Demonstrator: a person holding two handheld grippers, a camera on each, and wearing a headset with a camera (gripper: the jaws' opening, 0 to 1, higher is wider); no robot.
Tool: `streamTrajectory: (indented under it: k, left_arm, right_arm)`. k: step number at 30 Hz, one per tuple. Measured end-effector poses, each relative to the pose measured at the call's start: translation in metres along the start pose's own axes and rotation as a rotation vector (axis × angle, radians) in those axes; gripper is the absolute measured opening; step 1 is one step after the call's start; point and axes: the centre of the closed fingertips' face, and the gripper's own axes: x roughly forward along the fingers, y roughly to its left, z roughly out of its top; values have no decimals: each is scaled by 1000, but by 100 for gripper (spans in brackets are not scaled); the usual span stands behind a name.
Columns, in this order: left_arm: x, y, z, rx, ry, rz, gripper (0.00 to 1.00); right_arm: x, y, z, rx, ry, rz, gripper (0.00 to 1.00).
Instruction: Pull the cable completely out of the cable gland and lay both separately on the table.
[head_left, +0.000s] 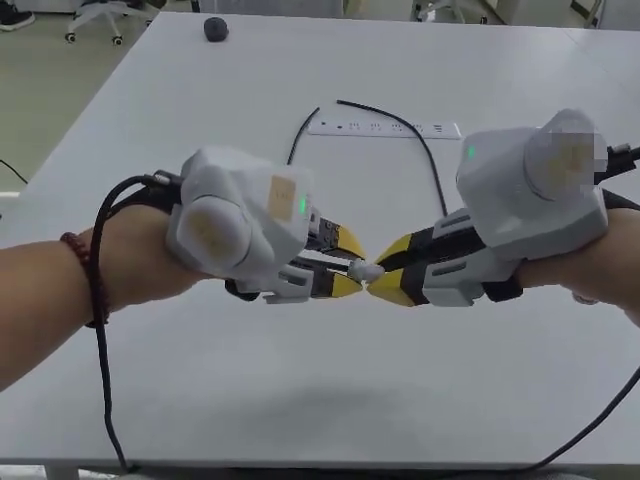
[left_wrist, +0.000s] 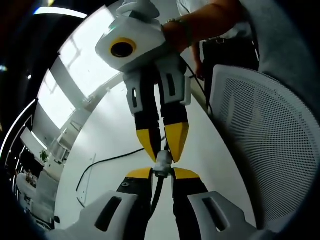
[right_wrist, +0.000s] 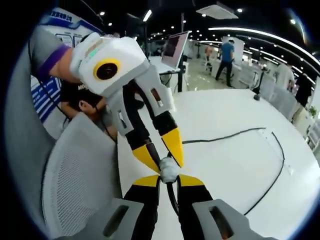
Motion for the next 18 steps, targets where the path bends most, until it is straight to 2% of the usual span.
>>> streamTrajectory:
  k: [5, 12, 13, 14, 15, 16, 17, 18]
  left_arm:
    - [-2, 3, 2, 10, -4, 12, 15]
    - [-3, 1, 1, 9, -3, 4, 15]
    - [-3, 1, 0, 4, -3, 5, 15]
    - [-4, 1, 0, 7, -1, 6, 15]
    - [-4, 1, 0, 3, -3, 5, 15]
    - [-5, 2, -2, 4, 1, 8, 15]
    - [-5, 1, -3, 0, 1, 5, 15]
    - [-6, 1, -2, -5, -6, 6, 15]
  right_arm:
    - [-4, -3, 2, 39, -37, 14, 8]
    - [-3, 0, 2, 28, -39, 33, 8]
    - [-4, -1, 5, 66, -69, 46, 9]
    - [-5, 0, 5, 103, -74, 59, 8]
    - [-6, -1, 4, 114, -73, 62, 8]
    - [-7, -1, 8, 118, -105, 74, 8]
    - [-8, -1, 12, 176, -135, 86, 8]
    - [-9, 0, 12, 204, -138, 104, 8]
